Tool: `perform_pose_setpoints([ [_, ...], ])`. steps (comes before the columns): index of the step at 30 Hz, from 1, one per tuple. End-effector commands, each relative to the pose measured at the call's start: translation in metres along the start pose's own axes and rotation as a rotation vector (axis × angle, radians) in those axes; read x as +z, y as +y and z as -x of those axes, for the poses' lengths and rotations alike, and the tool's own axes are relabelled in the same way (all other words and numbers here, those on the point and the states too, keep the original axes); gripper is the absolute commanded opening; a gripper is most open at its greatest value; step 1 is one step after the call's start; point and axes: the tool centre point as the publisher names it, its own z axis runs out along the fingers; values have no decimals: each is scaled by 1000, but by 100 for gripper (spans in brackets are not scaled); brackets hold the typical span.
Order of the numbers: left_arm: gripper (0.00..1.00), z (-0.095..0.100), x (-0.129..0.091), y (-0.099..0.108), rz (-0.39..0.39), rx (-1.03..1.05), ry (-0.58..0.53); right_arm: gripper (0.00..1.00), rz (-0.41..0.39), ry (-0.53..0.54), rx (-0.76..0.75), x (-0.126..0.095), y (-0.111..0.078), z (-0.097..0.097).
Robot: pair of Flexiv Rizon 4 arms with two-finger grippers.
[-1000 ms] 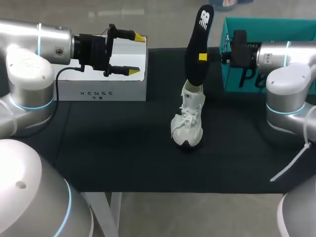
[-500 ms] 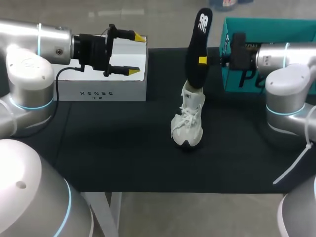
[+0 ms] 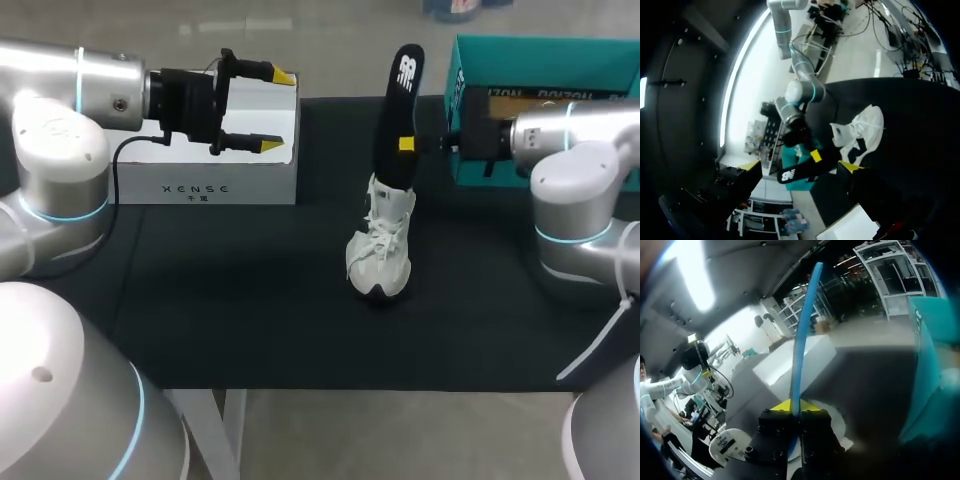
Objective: Take the shoe out of the shoebox, open the shoe tongue, remove and reinsert the insole, then place the shoe into the shoebox
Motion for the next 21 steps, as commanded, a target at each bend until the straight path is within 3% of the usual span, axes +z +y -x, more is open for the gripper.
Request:
perform_pose_setpoints([
  [1, 100, 1, -1, -1, 1, 0, 6, 0, -4, -9, 15, 3, -10, 0],
  [21, 100, 1, -1, -1, 1, 0, 6, 0, -45, -36, 107, 8, -71, -8],
])
